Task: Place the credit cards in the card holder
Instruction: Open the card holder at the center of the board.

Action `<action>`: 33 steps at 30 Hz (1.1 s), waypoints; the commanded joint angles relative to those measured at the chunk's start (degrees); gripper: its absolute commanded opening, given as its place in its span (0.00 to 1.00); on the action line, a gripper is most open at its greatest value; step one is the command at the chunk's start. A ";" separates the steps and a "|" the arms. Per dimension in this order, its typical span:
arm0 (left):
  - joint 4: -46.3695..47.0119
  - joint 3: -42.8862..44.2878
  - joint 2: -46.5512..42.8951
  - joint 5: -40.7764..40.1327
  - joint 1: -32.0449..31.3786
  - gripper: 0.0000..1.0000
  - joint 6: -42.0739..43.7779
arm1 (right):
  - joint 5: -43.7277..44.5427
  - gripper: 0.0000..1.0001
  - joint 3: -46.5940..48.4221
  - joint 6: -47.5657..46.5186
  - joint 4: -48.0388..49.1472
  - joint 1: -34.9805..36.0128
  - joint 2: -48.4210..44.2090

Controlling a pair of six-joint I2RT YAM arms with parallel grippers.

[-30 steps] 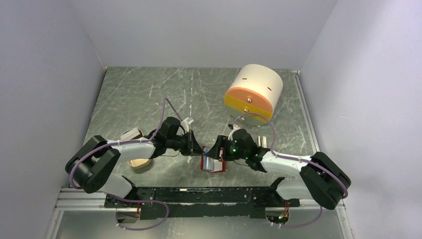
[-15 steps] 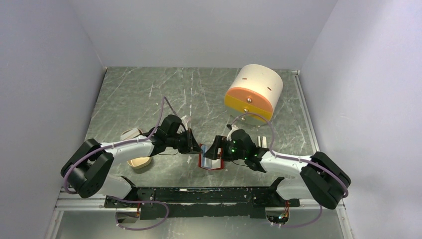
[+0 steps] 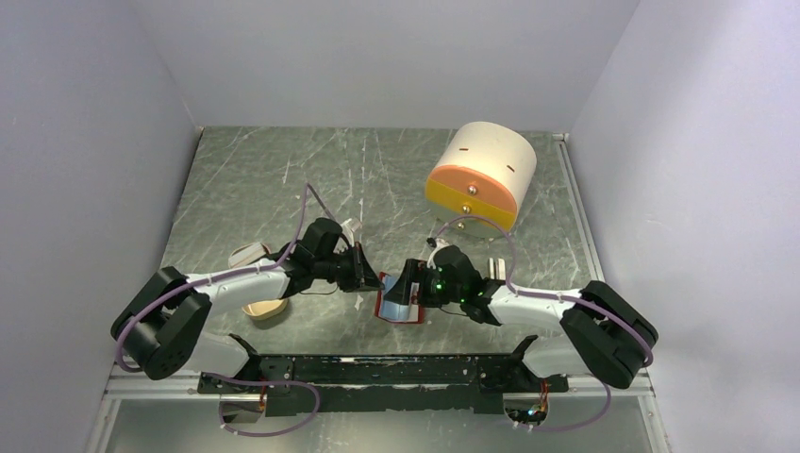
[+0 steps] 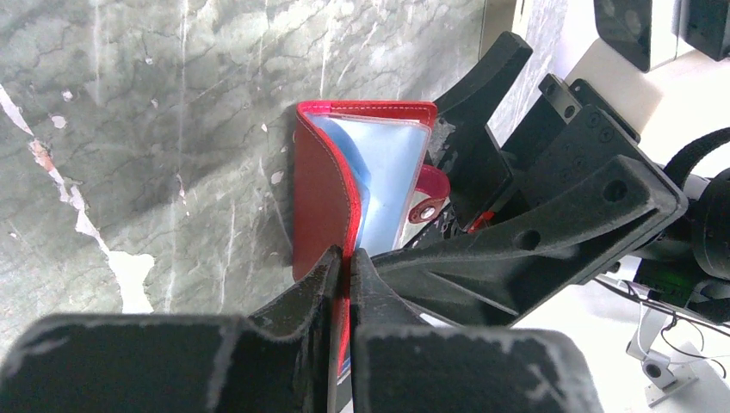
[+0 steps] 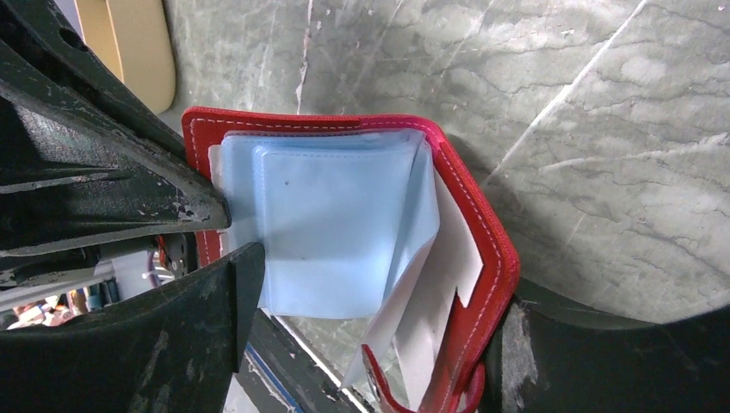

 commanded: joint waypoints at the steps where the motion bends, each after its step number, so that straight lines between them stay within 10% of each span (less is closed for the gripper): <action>1: 2.78 -0.57 -1.62 0.68 -0.62 0.09 -0.96 | 1.21 0.80 1.21 0.02 1.11 0.32 0.95; 14: -0.69 0.13 -2.34 -2.14 -0.69 0.09 -0.39 | 2.55 0.95 2.53 0.66 -2.42 0.96 -3.59; 33: -6.08 1.51 -1.15 -6.30 -0.66 0.09 2.09 | 6.44 0.85 2.17 -1.09 -4.74 1.35 -0.80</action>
